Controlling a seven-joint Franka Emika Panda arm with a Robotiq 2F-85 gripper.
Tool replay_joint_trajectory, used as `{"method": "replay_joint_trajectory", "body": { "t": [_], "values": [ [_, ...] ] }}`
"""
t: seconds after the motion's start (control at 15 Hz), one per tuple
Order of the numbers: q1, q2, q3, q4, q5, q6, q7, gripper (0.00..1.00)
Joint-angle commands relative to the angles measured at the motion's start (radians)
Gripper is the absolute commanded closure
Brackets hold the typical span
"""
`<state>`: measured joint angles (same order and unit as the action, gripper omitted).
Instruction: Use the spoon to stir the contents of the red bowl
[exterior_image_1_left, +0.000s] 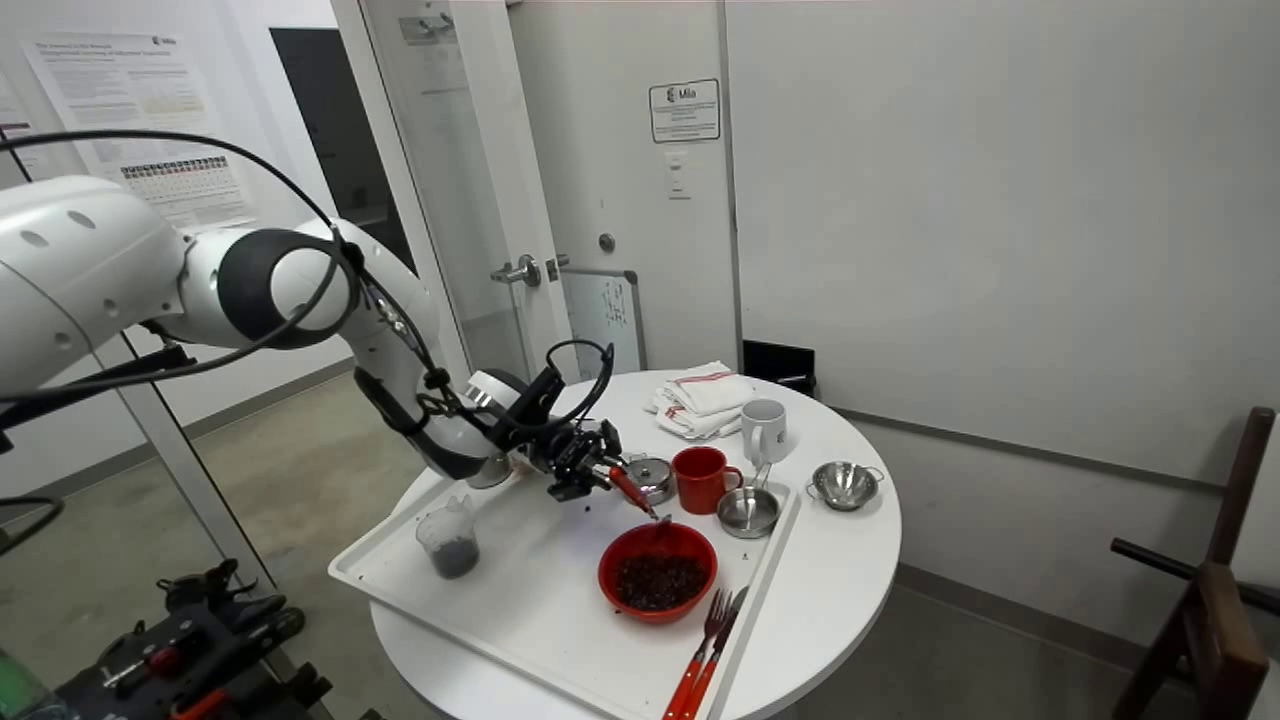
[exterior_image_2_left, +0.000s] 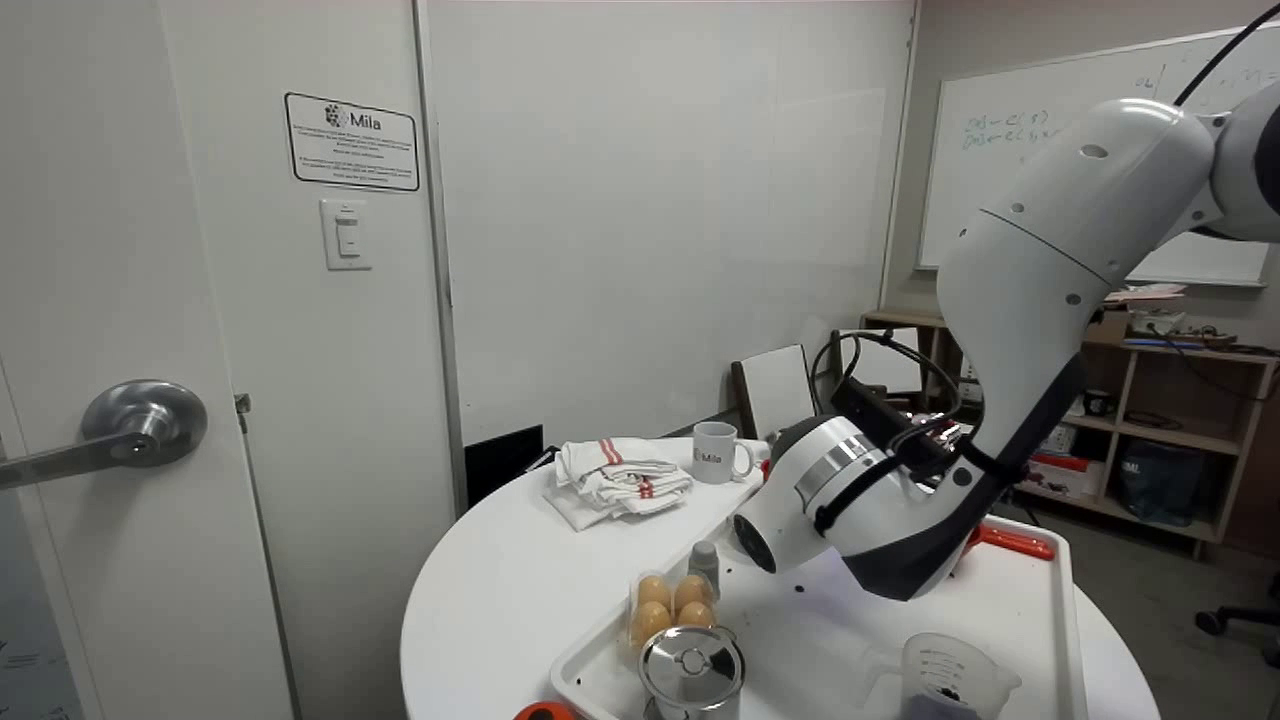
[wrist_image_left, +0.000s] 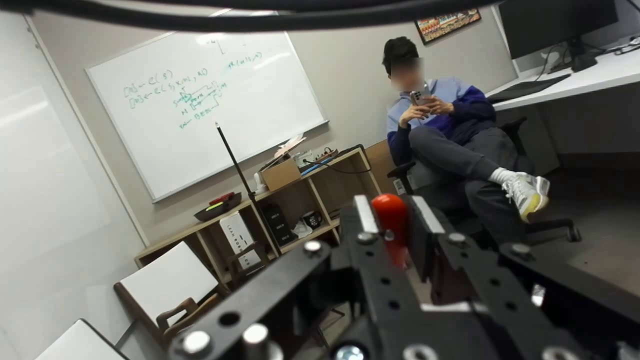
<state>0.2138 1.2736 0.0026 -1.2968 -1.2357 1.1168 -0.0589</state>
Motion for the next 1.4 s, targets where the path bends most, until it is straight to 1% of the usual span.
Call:
{"method": "replay_joint_trajectory", "body": {
  "t": [0.0, 0.27, 0.73, 1.0, 1.33],
  "values": [
    [0.018, 0.005, 0.009, 0.025, -0.017, -0.011, -0.013, 0.95],
    [0.014, -0.026, 0.038, -0.027, 0.004, 0.012, 0.005, 0.95],
    [-0.031, -0.042, 0.084, -0.136, 0.084, 0.045, 0.024, 0.95],
    [-0.059, -0.035, 0.077, -0.178, 0.121, 0.041, 0.033, 0.95],
    [-0.093, -0.016, 0.049, -0.184, 0.131, 0.018, 0.023, 0.95]
  ]
}}
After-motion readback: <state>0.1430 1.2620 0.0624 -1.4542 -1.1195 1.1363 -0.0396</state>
